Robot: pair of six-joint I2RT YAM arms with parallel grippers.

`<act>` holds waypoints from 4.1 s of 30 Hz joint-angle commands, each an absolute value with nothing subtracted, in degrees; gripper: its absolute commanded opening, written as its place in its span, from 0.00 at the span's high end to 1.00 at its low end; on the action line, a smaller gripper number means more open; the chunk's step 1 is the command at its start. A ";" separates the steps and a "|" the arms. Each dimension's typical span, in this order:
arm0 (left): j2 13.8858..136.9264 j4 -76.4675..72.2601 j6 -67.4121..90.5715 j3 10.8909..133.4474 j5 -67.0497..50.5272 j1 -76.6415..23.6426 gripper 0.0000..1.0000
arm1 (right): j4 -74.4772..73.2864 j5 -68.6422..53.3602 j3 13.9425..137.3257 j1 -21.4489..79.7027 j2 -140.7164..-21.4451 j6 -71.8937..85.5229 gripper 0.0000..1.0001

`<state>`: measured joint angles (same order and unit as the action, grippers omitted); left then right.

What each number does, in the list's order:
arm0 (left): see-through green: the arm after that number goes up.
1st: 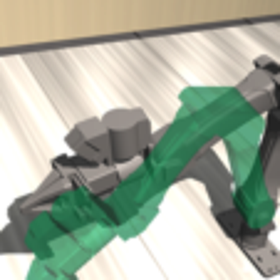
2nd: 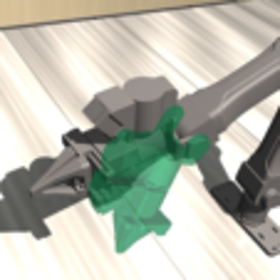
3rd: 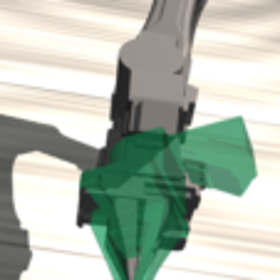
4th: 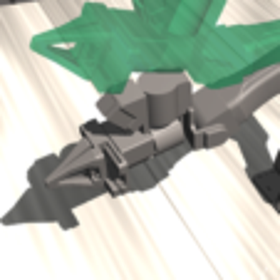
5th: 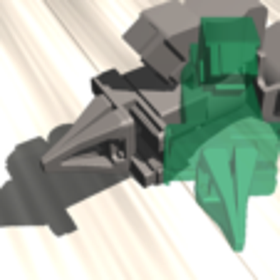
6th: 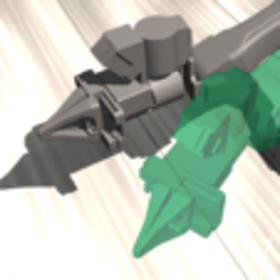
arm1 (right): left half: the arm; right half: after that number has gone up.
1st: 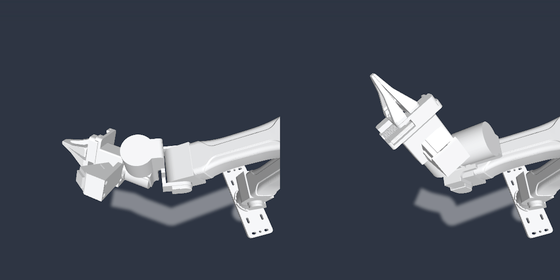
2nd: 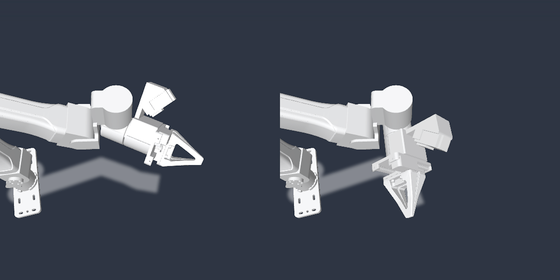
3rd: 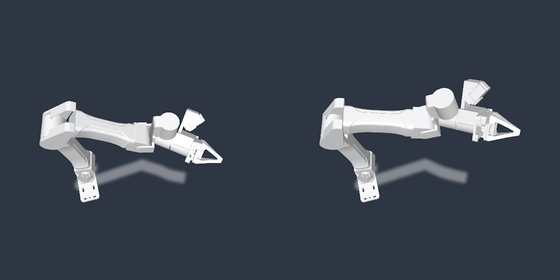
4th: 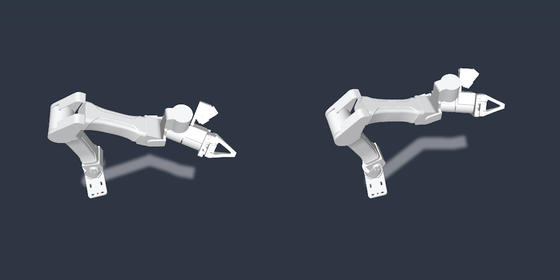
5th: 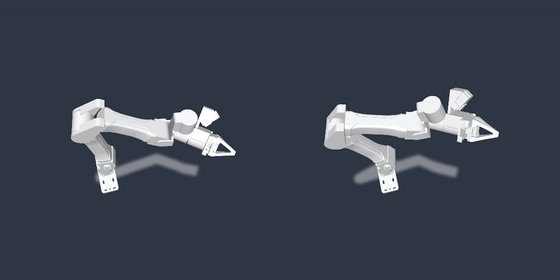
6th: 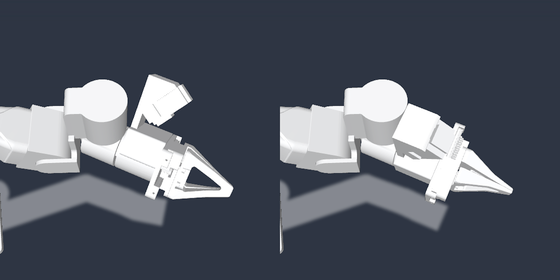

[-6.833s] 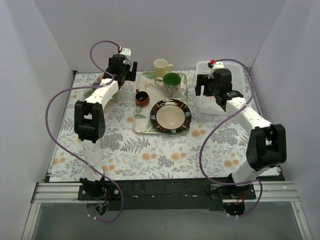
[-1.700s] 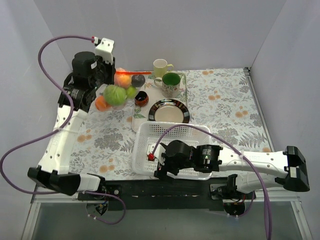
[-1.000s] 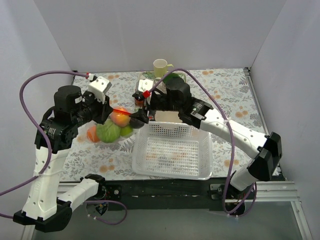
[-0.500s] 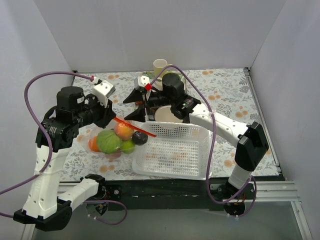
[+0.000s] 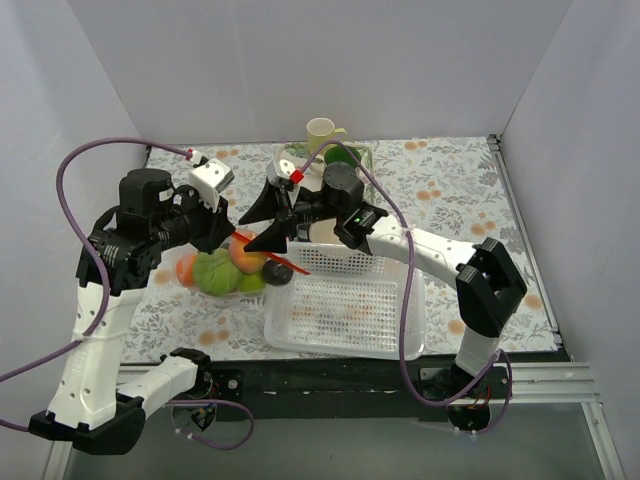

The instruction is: Open the zip-top bag and remove the fake food

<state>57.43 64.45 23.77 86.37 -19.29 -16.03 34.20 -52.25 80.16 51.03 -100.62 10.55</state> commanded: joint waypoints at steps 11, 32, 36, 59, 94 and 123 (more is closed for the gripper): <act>58.45 63.46 23.73 89.65 -23.64 -16.26 1.00 | 40.86 -50.53 86.22 50.89 -105.90 15.19 0.39; 51.60 53.00 20.05 85.17 -17.84 -16.26 0.02 | 40.96 -54.93 86.57 48.35 -105.65 19.33 0.99; 47.65 53.88 14.08 82.98 -22.22 -16.26 0.02 | 42.45 -59.14 86.84 46.59 -105.29 22.58 0.99; 45.87 45.25 0.97 75.23 -31.37 -16.26 0.17 | 60.12 -70.14 86.22 43.77 -105.73 42.10 0.99; 59.24 65.21 -4.40 89.56 -33.93 -16.26 1.00 | 31.82 -49.33 83.50 46.58 -95.37 6.08 0.02; 58.89 63.46 -1.67 90.09 -31.64 -16.35 1.00 | 35.32 -52.82 84.02 49.13 -97.65 10.02 0.57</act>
